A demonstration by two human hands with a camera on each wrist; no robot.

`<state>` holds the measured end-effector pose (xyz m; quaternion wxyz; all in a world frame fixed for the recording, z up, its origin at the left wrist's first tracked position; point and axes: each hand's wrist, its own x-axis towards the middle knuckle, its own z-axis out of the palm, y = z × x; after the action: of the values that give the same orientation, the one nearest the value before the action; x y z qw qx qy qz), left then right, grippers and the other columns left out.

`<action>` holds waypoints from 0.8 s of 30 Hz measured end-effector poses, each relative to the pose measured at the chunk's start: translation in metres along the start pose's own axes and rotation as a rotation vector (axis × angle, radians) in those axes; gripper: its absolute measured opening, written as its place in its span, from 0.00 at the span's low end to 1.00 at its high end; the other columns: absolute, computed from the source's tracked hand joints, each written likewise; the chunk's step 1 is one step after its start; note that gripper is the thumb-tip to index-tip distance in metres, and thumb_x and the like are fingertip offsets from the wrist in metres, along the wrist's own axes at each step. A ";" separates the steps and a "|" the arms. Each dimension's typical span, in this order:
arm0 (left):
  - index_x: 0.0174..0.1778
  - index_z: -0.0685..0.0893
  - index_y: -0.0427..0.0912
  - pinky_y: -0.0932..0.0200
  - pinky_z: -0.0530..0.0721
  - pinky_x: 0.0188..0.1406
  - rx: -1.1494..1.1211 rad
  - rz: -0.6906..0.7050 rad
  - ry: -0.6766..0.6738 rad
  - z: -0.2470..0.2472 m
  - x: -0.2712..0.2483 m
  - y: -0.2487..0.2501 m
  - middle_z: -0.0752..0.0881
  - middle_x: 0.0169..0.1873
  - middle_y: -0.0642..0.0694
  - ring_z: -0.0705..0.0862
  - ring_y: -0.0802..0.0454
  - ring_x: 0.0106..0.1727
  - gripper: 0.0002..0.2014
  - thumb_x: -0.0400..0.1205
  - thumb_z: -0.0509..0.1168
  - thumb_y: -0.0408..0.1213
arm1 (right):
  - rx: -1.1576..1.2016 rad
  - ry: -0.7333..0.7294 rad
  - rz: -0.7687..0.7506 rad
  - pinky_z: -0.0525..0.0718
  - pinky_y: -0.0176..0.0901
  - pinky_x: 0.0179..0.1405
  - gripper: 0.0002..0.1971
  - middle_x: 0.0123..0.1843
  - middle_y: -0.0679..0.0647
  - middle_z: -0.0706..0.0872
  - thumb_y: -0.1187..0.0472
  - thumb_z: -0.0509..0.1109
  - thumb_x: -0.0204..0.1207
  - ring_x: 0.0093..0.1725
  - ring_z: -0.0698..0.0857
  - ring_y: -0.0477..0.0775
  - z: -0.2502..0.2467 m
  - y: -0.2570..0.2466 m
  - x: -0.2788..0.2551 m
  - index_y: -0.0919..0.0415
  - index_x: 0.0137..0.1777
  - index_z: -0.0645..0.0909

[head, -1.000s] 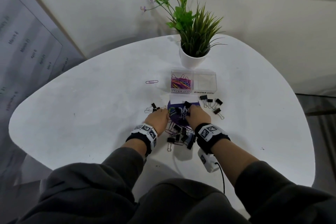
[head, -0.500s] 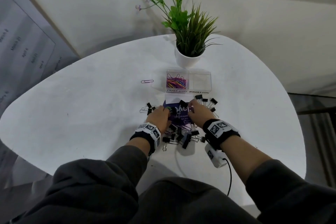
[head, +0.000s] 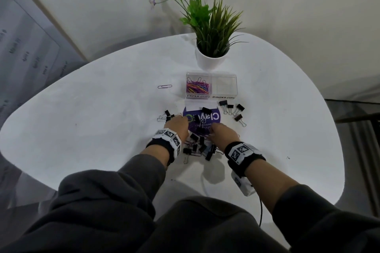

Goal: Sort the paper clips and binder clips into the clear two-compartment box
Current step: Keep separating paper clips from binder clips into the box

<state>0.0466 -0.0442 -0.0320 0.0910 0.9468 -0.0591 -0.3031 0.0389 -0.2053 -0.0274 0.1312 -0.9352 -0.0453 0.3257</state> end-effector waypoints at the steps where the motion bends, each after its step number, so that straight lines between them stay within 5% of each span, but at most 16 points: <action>1: 0.63 0.77 0.33 0.48 0.81 0.59 -0.008 -0.004 -0.014 0.000 0.002 -0.001 0.79 0.63 0.35 0.80 0.37 0.63 0.15 0.82 0.62 0.33 | -0.020 -0.006 -0.003 0.80 0.50 0.52 0.12 0.60 0.63 0.83 0.59 0.62 0.80 0.57 0.84 0.64 0.000 -0.002 0.000 0.65 0.58 0.77; 6: 0.63 0.78 0.34 0.47 0.79 0.60 0.089 0.021 0.007 -0.001 0.003 -0.003 0.78 0.63 0.36 0.78 0.37 0.65 0.14 0.82 0.60 0.32 | -0.074 -0.059 -0.033 0.80 0.51 0.50 0.09 0.59 0.64 0.83 0.63 0.60 0.80 0.58 0.83 0.64 -0.006 -0.005 0.002 0.66 0.57 0.76; 8: 0.62 0.78 0.34 0.47 0.80 0.58 0.145 0.065 0.018 -0.001 0.002 -0.005 0.81 0.60 0.36 0.80 0.37 0.62 0.12 0.83 0.59 0.30 | -0.027 -0.058 -0.042 0.75 0.48 0.42 0.02 0.51 0.64 0.81 0.64 0.60 0.79 0.50 0.82 0.62 -0.009 -0.004 0.001 0.62 0.48 0.72; 11: 0.62 0.76 0.35 0.46 0.81 0.55 0.159 0.110 0.012 0.000 -0.001 -0.008 0.83 0.57 0.35 0.83 0.37 0.58 0.12 0.83 0.56 0.27 | 0.100 -0.043 -0.025 0.67 0.42 0.29 0.07 0.37 0.56 0.74 0.63 0.61 0.78 0.39 0.73 0.55 -0.015 0.000 -0.003 0.61 0.41 0.66; 14: 0.65 0.72 0.34 0.45 0.79 0.57 0.047 0.088 -0.008 0.004 -0.008 -0.009 0.78 0.61 0.34 0.81 0.36 0.59 0.15 0.83 0.54 0.24 | 0.211 -0.034 0.001 0.64 0.38 0.26 0.11 0.30 0.50 0.69 0.65 0.59 0.79 0.33 0.69 0.54 -0.020 0.006 -0.006 0.57 0.36 0.63; 16: 0.67 0.70 0.34 0.45 0.78 0.58 -0.061 0.049 -0.027 0.004 -0.013 -0.012 0.75 0.64 0.34 0.80 0.35 0.59 0.16 0.83 0.52 0.24 | 0.273 -0.039 0.022 0.68 0.39 0.28 0.03 0.32 0.50 0.72 0.67 0.57 0.79 0.33 0.71 0.54 -0.022 0.007 -0.008 0.60 0.45 0.67; 19: 0.65 0.71 0.32 0.45 0.78 0.57 -0.168 0.002 -0.025 0.003 -0.019 -0.019 0.73 0.65 0.33 0.80 0.35 0.59 0.14 0.86 0.51 0.30 | 0.388 -0.050 0.044 0.75 0.44 0.41 0.14 0.44 0.56 0.78 0.70 0.55 0.79 0.42 0.77 0.56 -0.020 0.006 -0.008 0.64 0.61 0.74; 24: 0.63 0.73 0.33 0.48 0.79 0.55 -0.139 -0.064 -0.013 -0.001 -0.029 -0.028 0.84 0.58 0.33 0.83 0.36 0.57 0.17 0.88 0.46 0.40 | 0.416 -0.013 0.124 0.72 0.40 0.41 0.13 0.51 0.63 0.81 0.70 0.53 0.81 0.47 0.75 0.54 -0.017 0.001 -0.001 0.68 0.56 0.78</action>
<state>0.0248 -0.0119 -0.0206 0.1462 0.9376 -0.0084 -0.3155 0.0483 -0.2103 -0.0144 0.3006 -0.8870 0.0799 0.3413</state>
